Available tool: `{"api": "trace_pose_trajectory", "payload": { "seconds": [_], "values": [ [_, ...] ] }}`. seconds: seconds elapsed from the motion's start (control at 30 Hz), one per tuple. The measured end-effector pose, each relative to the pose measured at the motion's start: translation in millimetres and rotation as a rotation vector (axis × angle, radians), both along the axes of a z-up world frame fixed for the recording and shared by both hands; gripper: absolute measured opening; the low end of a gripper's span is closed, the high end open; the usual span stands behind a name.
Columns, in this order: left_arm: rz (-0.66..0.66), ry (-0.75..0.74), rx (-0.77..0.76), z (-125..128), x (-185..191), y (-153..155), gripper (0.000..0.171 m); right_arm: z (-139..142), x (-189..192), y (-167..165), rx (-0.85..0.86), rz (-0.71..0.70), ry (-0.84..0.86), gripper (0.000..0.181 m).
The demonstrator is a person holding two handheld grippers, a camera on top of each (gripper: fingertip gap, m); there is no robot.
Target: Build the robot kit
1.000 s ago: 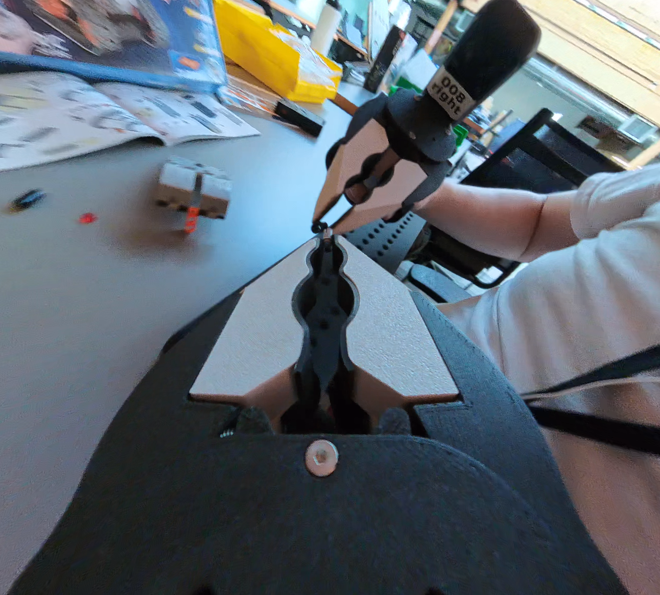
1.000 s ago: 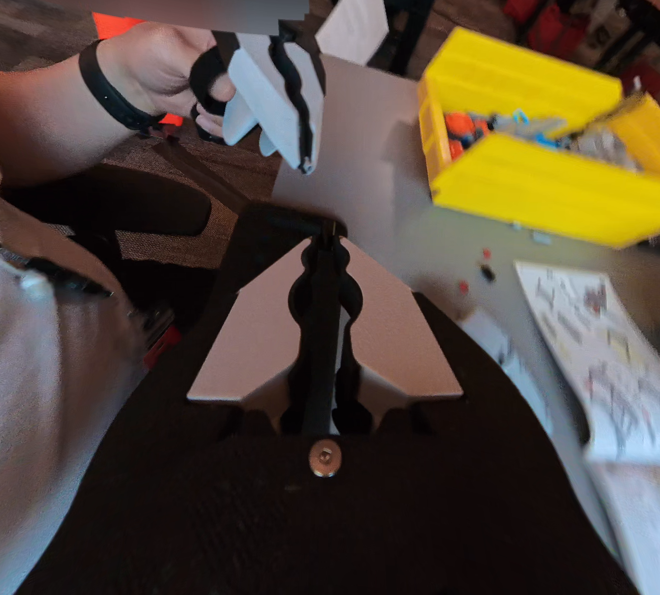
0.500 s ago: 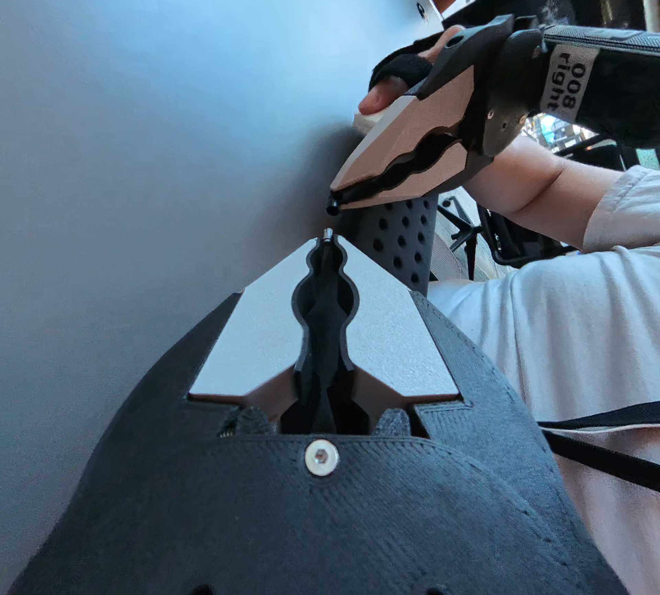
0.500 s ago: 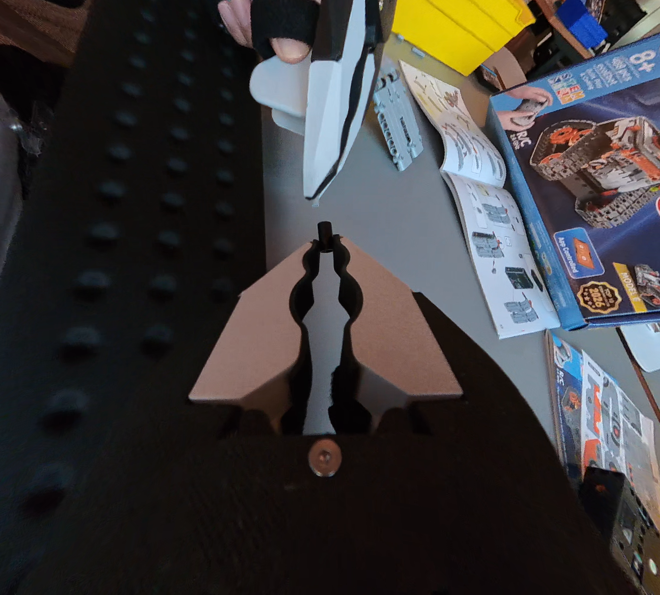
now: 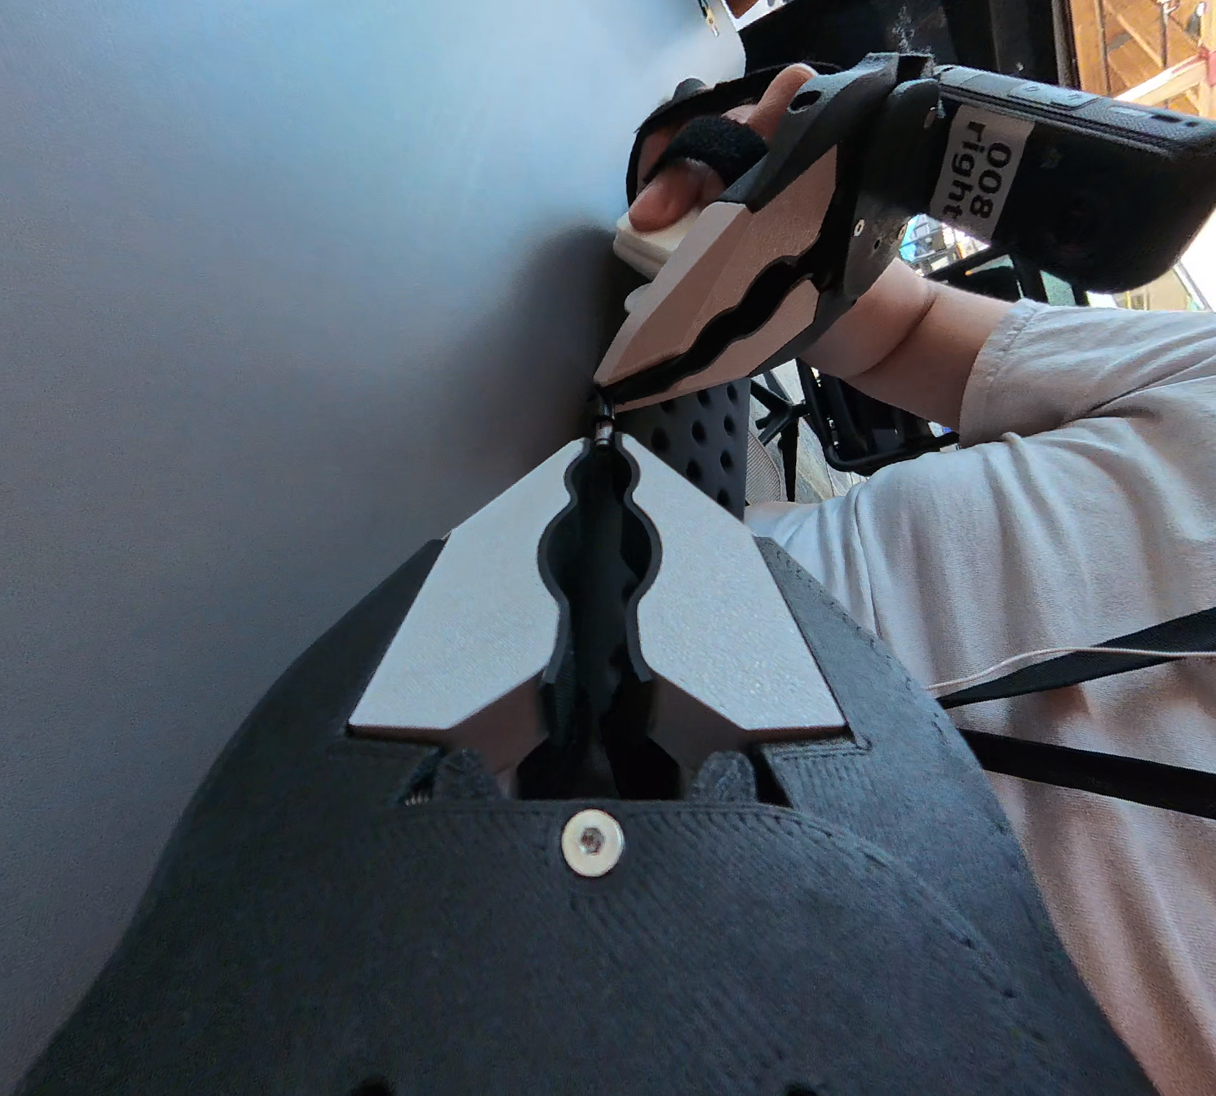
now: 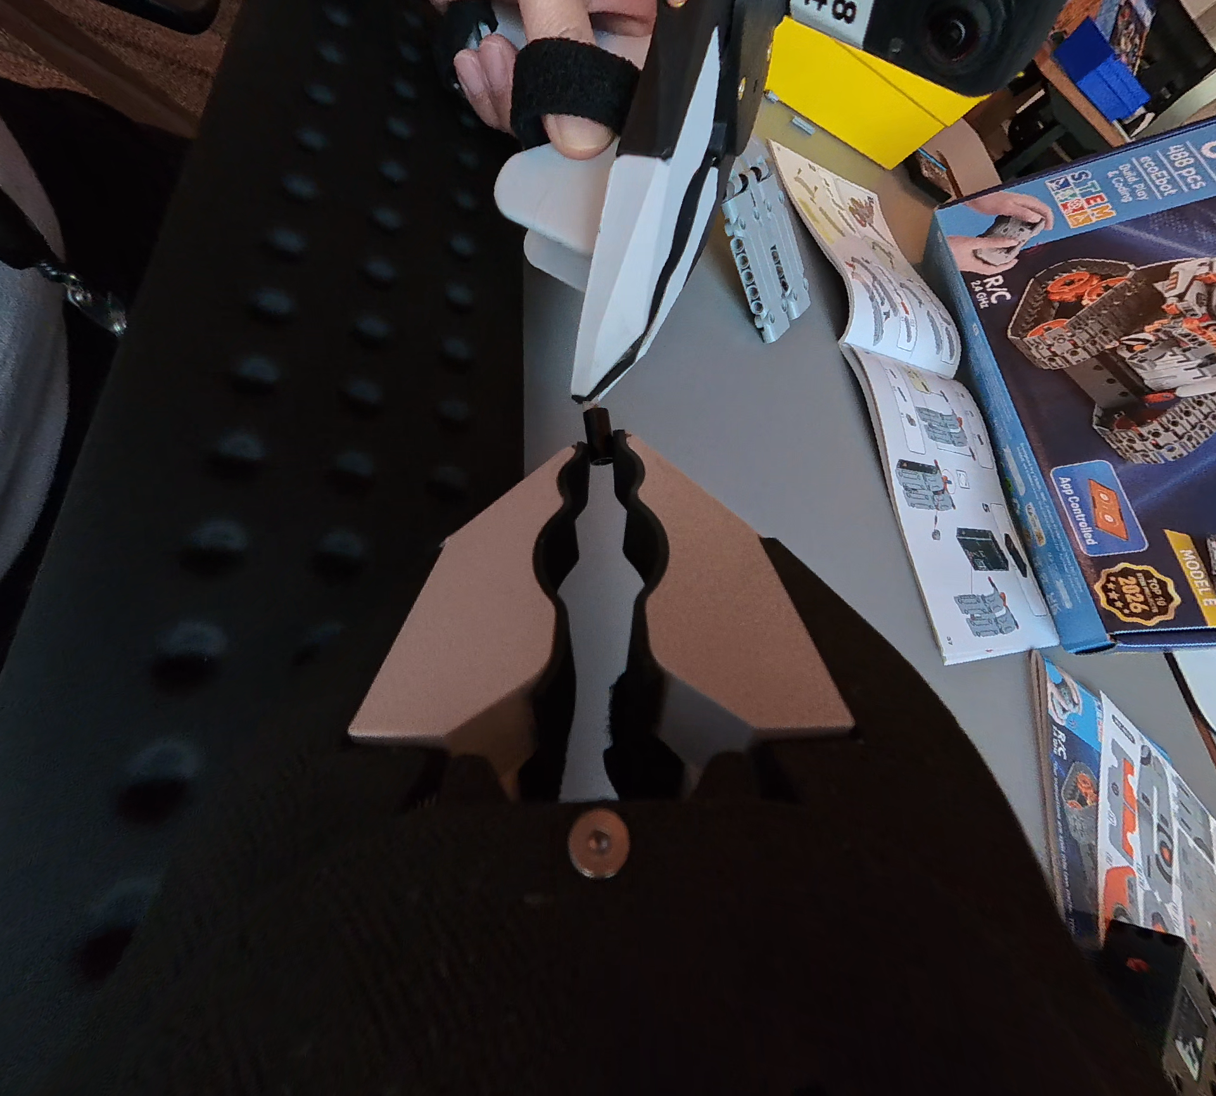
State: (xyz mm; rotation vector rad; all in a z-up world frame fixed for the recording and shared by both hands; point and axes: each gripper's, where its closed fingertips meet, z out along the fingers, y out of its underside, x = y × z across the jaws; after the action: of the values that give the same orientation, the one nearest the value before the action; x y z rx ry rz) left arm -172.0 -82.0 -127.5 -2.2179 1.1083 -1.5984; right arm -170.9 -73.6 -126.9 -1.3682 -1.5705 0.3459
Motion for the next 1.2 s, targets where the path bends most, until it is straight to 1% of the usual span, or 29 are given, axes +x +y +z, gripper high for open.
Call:
{"api": "trace_pose_trajectory", "payload": {
  "seconds": [0.27,0.4,0.43,0.47,0.5,0.53,0.57,0.67,0.7,0.77,0.93,1.0,1.07,1.13,1.2],
  "values": [
    [0.02,-0.056,-0.019,8,-2,3,0.002,8,-3,2,-0.056,-0.013,0.066,0.006],
    [0.039,-0.08,-0.06,9,-4,6,0.002,13,-6,2,-0.078,-0.014,0.103,0.006],
    [0.035,-0.077,-0.064,9,-3,5,0.002,14,-7,1,-0.087,-0.004,0.117,0.005],
    [0.005,-0.083,-0.068,10,-2,0,0.002,16,-10,-4,-0.096,0.027,0.129,0.0],
    [-0.027,-0.074,-0.067,8,0,-5,0.002,21,-14,-7,-0.091,0.043,0.158,0.0],
    [-0.04,-0.052,-0.058,5,1,-8,0.002,22,-17,-7,-0.087,0.04,0.161,0.0],
    [-0.037,-0.038,-0.05,3,1,-7,0.002,18,-17,-6,-0.076,0.028,0.129,0.0],
    [0.024,-0.068,-0.082,6,-3,2,0.002,14,-12,-1,-0.043,-0.011,0.1,0.0],
    [0.038,-0.082,-0.087,8,-5,4,0.002,13,-8,4,-0.033,-0.037,0.093,0.0],
    [0.048,-0.108,-0.103,11,-6,7,0.002,10,2,21,-0.028,-0.131,0.077,0.0],
    [0.057,-0.158,-0.12,19,-7,9,0.002,20,20,52,-0.123,-0.291,0.195,0.001],
    [0.065,-0.183,-0.129,22,-9,10,0.002,15,32,69,-0.164,-0.375,0.197,0.007],
    [0.067,-0.193,-0.128,23,-9,11,0.003,3,43,88,-0.225,-0.455,0.17,0.023],
    [0.06,-0.191,-0.121,23,-9,9,0.002,-6,59,114,-0.233,-0.528,0.118,0.026],
    [0.055,-0.189,-0.117,23,-8,8,0.003,-8,73,142,-0.225,-0.568,0.099,0.028]
  ]
}}
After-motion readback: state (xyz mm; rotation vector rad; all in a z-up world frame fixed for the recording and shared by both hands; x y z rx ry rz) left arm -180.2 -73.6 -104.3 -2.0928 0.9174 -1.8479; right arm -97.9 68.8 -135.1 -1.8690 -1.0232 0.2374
